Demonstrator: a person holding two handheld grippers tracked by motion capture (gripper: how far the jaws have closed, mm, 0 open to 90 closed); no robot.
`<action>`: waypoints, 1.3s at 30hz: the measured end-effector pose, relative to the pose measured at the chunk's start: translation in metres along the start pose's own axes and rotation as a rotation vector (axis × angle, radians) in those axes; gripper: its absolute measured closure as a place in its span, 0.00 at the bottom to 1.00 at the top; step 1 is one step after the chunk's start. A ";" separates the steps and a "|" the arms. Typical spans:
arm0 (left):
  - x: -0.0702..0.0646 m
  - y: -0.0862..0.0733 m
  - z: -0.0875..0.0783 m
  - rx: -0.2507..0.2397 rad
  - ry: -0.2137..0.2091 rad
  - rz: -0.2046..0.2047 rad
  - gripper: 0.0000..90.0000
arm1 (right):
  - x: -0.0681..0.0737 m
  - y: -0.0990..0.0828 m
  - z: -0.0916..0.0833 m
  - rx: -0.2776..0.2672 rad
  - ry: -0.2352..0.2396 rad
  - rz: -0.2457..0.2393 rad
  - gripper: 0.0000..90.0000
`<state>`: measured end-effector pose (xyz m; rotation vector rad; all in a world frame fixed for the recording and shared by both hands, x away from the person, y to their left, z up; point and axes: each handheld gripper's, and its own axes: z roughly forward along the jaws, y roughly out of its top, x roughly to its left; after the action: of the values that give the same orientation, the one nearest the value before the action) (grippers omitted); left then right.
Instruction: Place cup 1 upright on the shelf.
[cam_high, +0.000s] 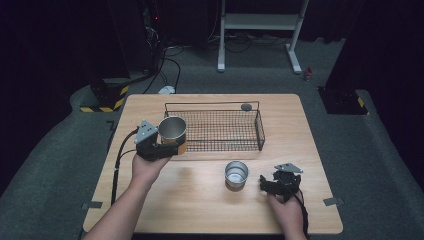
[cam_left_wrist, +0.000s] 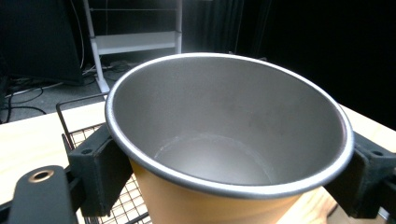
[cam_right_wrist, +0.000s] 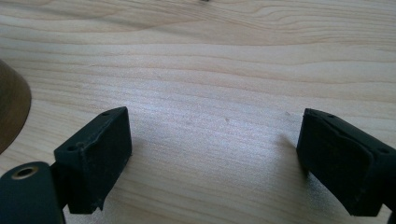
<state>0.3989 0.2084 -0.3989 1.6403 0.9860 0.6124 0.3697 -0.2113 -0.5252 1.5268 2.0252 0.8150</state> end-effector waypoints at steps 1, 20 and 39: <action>0.002 0.000 0.001 -0.006 -0.003 -0.011 0.15 | 0.000 0.000 0.000 0.000 0.000 0.000 0.11; 0.019 0.012 0.025 0.001 0.032 -0.037 0.15 | 0.000 0.000 0.000 0.000 0.000 0.000 0.11; 0.025 0.013 0.058 0.019 0.048 -0.021 0.15 | 0.000 0.000 0.000 -0.002 0.004 -0.005 0.11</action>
<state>0.4622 0.1981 -0.4059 1.6366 1.0454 0.6322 0.3699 -0.2111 -0.5252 1.5198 2.0294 0.8181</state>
